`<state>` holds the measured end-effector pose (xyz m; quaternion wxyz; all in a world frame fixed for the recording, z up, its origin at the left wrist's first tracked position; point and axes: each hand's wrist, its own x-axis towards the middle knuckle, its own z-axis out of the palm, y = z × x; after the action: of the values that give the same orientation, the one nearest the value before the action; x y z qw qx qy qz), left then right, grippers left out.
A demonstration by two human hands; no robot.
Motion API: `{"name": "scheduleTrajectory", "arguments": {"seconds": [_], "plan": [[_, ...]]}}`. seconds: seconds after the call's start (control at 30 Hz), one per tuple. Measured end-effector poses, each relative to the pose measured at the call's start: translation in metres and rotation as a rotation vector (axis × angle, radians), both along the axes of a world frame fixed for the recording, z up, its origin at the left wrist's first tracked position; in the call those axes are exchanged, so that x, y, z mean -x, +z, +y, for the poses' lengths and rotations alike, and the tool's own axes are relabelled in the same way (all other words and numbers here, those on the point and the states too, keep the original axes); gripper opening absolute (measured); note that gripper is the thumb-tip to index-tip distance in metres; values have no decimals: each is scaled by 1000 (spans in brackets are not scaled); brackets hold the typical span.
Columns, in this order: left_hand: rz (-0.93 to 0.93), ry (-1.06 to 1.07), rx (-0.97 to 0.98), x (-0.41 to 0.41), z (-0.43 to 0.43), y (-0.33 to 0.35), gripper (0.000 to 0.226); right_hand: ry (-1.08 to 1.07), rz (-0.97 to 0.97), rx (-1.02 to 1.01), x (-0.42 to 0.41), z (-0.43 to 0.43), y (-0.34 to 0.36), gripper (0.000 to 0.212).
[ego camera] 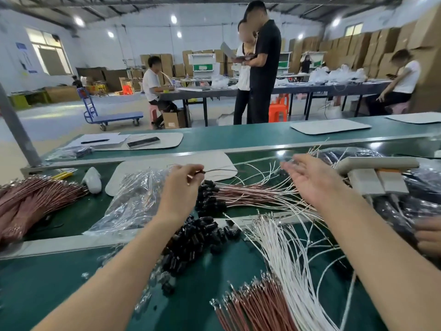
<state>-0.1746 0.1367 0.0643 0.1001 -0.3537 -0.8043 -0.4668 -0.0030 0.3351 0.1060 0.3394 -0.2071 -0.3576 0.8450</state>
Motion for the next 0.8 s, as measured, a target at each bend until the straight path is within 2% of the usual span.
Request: {"name": "scheduleTrajectory", "arguments": {"seconds": [0.07,0.13,0.2,0.3,0.37,0.47,0.57,0.67,0.8], "plan": [[24,-5,127,13,17,-8,24,84,-94,-46,0,2,-9,51],[66,17,300,19,24,-16,27,126,-143,-98,-5,-3,-15,58],[98,22,398,17,24,-22,32,158,-173,-141,-10,-12,-23,58],[112,-31,380,-5,11,-24,37,133,-226,-193,-19,-27,-32,46],[128,-140,381,-29,-7,-23,35,115,-282,-271,-26,-39,-35,39],[170,-433,518,-74,-41,-24,35,100,-374,-428,-35,-59,-38,41],[348,-676,687,-118,-68,-37,44,45,-465,-549,-42,-75,-39,45],[500,-815,740,-150,-79,-52,45,-4,-564,-687,-48,-89,-40,44],[709,-738,682,-164,-84,-56,30,-2,-651,-913,-51,-112,-46,41]]}}
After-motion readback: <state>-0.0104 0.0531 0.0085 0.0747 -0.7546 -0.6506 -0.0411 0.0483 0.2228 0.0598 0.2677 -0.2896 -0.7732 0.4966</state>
